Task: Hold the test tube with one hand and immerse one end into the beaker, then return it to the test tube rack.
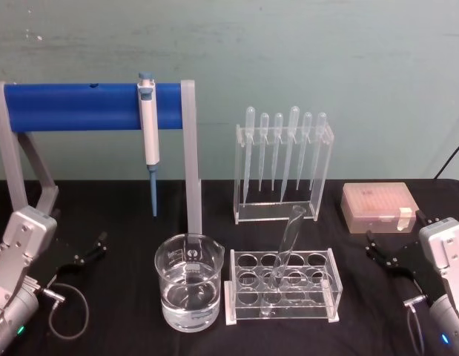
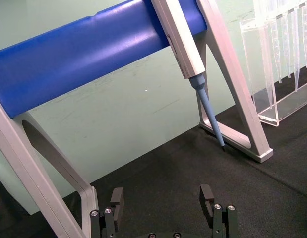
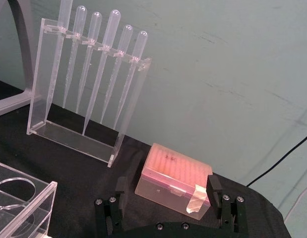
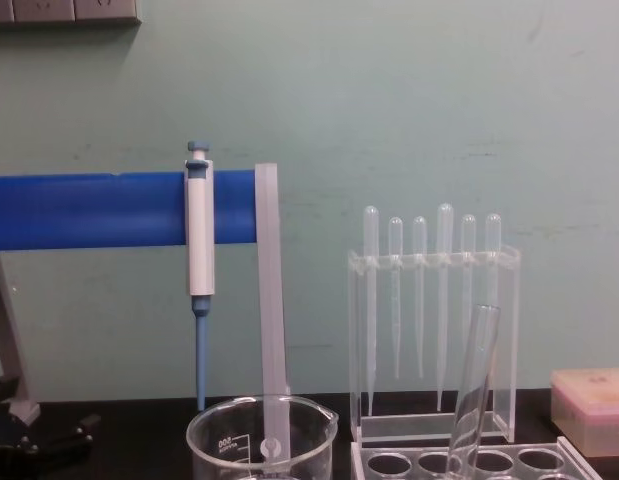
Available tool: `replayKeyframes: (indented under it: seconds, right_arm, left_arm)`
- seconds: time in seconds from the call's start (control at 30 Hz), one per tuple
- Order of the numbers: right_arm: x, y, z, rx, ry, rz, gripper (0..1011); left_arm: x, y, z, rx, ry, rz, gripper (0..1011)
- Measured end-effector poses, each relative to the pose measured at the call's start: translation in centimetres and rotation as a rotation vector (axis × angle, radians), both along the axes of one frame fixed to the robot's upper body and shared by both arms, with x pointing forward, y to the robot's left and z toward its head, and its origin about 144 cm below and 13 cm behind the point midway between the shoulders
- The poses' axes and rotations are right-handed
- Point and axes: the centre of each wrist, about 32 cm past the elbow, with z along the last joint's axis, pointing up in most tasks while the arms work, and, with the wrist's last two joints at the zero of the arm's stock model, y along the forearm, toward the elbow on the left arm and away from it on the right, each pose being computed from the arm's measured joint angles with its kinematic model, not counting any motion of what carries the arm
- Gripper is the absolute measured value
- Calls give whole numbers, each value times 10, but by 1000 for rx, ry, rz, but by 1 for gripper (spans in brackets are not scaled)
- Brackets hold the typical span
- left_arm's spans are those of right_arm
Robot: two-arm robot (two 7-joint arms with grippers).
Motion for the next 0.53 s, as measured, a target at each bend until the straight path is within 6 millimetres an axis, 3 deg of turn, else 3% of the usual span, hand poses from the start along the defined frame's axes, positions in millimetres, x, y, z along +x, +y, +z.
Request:
replayKeyframes:
  seconds: [0.53]
  right_arm:
    - [0,0,0,2,-1,1,1002]
  left_arm:
    - [0,0,0,0,0,0,1000]
